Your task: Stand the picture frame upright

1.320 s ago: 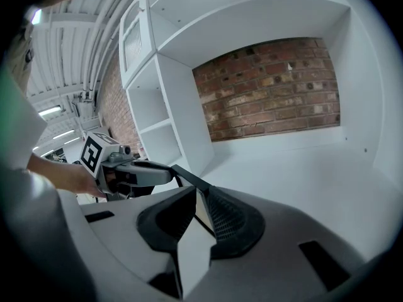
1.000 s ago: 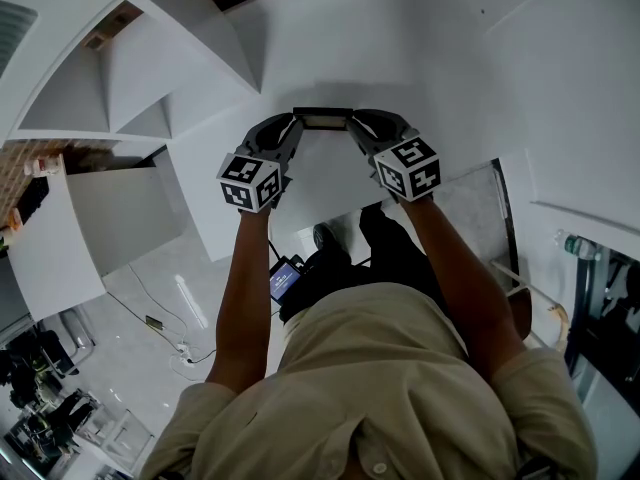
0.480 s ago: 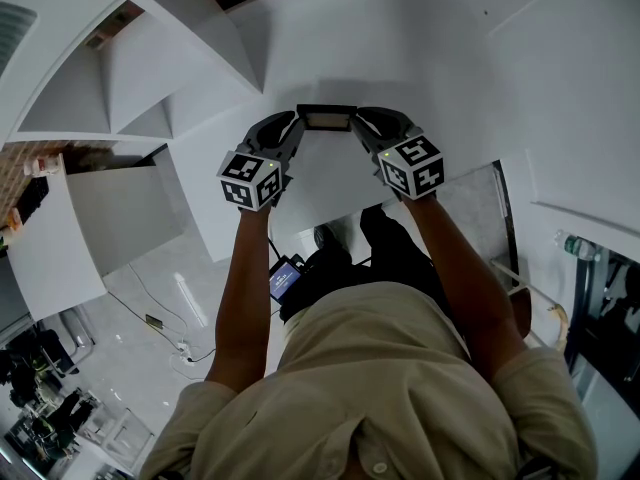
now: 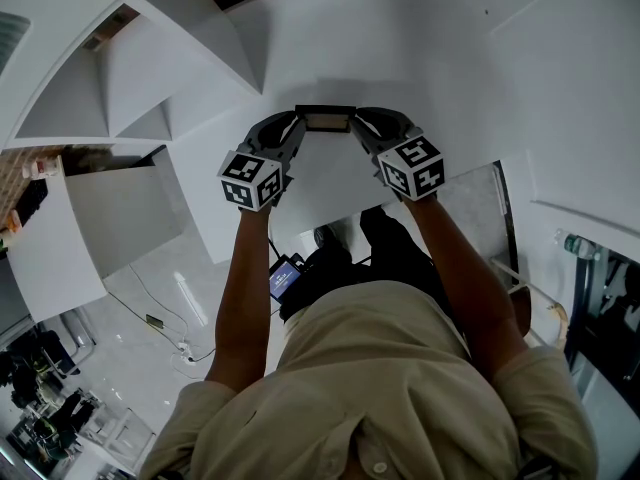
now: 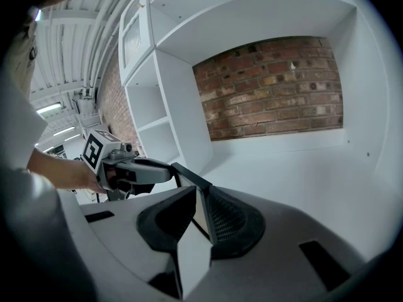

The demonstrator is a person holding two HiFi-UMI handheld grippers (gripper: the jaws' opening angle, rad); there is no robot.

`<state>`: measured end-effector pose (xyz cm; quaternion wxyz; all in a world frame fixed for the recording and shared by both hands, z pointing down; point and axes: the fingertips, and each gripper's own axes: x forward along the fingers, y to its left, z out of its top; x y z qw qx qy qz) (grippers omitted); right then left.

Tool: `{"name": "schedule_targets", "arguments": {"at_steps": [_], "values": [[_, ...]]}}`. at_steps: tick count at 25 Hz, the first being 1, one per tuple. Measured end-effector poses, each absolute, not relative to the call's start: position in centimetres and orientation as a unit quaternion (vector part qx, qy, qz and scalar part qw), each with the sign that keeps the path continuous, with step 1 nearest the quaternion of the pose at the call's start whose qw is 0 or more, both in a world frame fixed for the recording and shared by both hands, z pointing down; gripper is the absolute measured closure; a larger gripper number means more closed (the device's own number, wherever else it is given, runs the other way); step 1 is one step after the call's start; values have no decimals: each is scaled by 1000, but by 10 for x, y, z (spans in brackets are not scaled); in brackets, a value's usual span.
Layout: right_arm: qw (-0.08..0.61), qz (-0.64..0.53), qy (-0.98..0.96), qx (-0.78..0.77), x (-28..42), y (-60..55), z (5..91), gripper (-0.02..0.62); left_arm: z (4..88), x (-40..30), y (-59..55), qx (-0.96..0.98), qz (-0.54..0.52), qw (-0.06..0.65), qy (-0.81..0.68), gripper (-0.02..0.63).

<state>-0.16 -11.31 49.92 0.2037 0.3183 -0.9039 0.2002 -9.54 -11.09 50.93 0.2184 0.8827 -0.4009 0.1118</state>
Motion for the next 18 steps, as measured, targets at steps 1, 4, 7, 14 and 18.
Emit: {"name": "schedule_targets", "arguments": {"at_steps": [1,4,7,14,18], "values": [[204,200,-904,318,-1,-114,499,534,510,-95,-111,883,112,219,-401,546],[205,199,-904,318,0,-115,500,534,511,-95,-111,883,113,219,-400,546],[205,200,-904,318,-1,-115,501,534,511,-95,-113,883,112,220,-400,546],[205,201,-903,320,-1,-117,501,534,512,-95,-114,884,112,220,-397,546],[204,201,-904,319,-2,-115,501,534,511,-96,-113,883,112,220,-399,546]]}}
